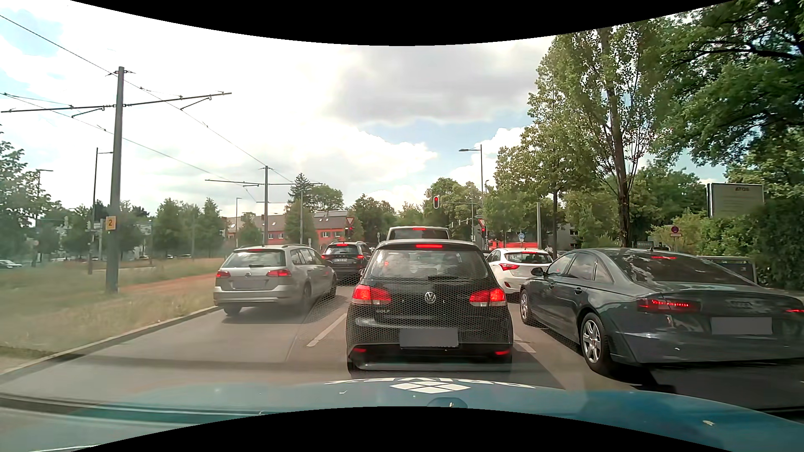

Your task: Follow the waypoints while adhering to traffic rules and regulations

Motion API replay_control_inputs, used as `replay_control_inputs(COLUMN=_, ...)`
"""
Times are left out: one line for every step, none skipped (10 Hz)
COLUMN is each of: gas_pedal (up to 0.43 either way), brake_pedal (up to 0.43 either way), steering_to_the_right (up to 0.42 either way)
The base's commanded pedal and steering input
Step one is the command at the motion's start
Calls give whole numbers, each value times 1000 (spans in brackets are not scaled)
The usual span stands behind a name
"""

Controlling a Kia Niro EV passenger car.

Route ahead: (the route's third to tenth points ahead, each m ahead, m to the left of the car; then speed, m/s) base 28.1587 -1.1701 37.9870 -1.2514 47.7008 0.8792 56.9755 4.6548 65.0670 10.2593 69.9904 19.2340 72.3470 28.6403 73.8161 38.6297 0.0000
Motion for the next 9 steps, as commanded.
replay_control_inputs(gas_pedal=0, brake_pedal=274, steering_to_the_right=5)
replay_control_inputs(gas_pedal=0, brake_pedal=274, steering_to_the_right=5)
replay_control_inputs(gas_pedal=0, brake_pedal=274, steering_to_the_right=5)
replay_control_inputs(gas_pedal=0, brake_pedal=274, steering_to_the_right=5)
replay_control_inputs(gas_pedal=0, brake_pedal=274, steering_to_the_right=5)
replay_control_inputs(gas_pedal=0, brake_pedal=274, steering_to_the_right=5)
replay_control_inputs(gas_pedal=0, brake_pedal=274, steering_to_the_right=5)
replay_control_inputs(gas_pedal=0, brake_pedal=274, steering_to_the_right=5)
replay_control_inputs(gas_pedal=0, brake_pedal=274, steering_to_the_right=5)
